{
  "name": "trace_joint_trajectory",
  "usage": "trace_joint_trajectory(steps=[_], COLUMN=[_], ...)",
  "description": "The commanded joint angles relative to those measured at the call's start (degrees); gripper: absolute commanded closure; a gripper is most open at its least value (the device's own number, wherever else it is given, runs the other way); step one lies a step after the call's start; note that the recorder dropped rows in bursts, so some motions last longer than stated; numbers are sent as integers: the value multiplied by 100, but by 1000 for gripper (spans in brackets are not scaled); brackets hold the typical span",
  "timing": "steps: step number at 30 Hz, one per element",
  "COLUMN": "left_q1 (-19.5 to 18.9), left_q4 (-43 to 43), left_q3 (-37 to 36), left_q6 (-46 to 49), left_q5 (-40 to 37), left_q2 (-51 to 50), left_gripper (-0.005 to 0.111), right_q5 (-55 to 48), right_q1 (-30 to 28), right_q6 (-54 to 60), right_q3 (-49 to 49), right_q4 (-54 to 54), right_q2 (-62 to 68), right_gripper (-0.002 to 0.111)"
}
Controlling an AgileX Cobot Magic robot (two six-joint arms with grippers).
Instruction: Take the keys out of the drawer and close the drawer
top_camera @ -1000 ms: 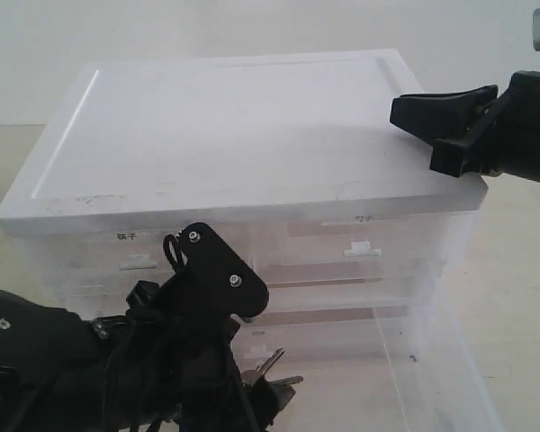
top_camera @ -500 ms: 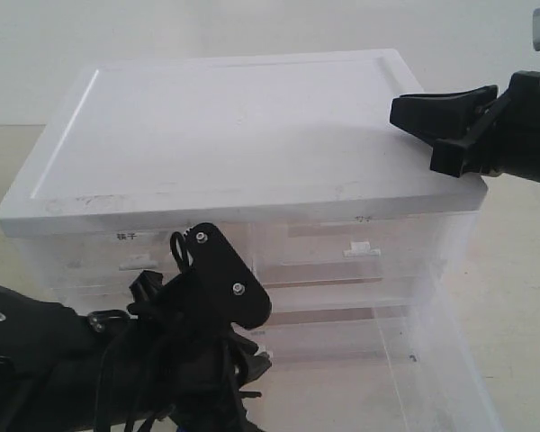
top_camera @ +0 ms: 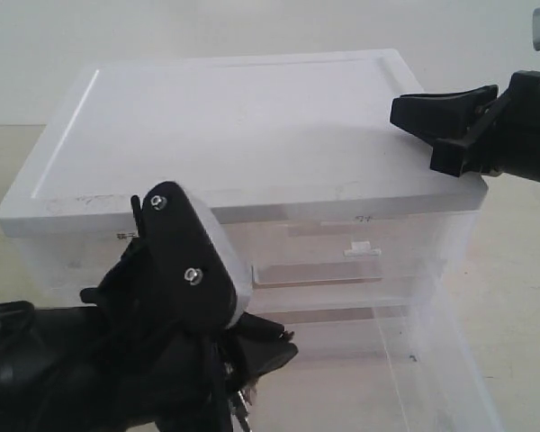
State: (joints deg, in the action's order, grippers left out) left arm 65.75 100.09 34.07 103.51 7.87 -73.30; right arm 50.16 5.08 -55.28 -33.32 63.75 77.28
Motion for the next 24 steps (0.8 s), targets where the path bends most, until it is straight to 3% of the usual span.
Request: trace_joint_trajectory(steps=[1, 7, 14, 18, 24], left_q1=[520, 1168, 2072, 2293, 2293], left_q4=[-14, -14, -14, -14, -14], left_q3=[383, 900, 914, 914, 736], left_q6=[329, 708, 737, 737, 574], left_q5=[712, 825, 4, 41, -223], left_q2=[423, 649, 649, 621, 240], left_gripper=[102, 102, 102, 102, 102], right_q5=[-192, -192, -192, -192, -204], right_q1=[14, 14, 14, 14, 14], right_q6=[-8, -8, -8, -8, -8], right_q3=[57, 57, 57, 57, 57], right_q4=[307, 307, 307, 307, 307], right_q2=[84, 84, 84, 84, 84], right_gripper=[108, 108, 108, 108, 108])
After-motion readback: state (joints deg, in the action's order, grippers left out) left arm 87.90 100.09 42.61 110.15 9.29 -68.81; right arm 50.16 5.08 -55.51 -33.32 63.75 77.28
